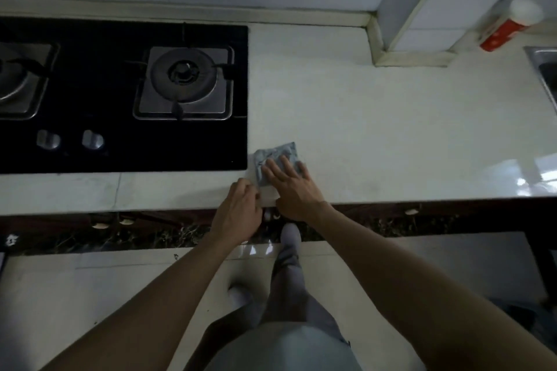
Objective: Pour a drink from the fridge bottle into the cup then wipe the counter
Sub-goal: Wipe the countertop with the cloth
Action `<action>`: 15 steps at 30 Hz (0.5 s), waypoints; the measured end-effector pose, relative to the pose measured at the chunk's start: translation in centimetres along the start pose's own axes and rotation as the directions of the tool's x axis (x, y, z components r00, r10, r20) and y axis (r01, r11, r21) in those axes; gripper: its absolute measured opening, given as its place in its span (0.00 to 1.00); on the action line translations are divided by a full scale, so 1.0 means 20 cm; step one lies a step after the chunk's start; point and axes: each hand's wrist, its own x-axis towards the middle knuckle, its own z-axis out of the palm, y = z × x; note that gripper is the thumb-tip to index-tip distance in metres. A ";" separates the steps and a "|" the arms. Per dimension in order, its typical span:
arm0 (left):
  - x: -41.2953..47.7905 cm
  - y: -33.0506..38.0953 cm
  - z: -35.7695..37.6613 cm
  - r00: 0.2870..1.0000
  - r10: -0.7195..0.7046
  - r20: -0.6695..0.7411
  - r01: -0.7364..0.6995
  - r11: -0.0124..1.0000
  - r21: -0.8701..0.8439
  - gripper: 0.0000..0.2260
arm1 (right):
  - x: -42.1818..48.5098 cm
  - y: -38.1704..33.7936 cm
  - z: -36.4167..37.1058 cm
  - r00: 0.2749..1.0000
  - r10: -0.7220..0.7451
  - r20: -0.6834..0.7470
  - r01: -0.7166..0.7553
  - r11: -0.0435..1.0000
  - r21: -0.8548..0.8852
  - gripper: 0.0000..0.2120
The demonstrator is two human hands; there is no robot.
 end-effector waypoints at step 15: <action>0.25 0.39 0.03 0.948 0.247 0.202 -0.265 0.962 0.067 0.24 | -0.44 0.36 0.16 0.887 0.446 -0.121 -0.416 0.884 0.212 0.33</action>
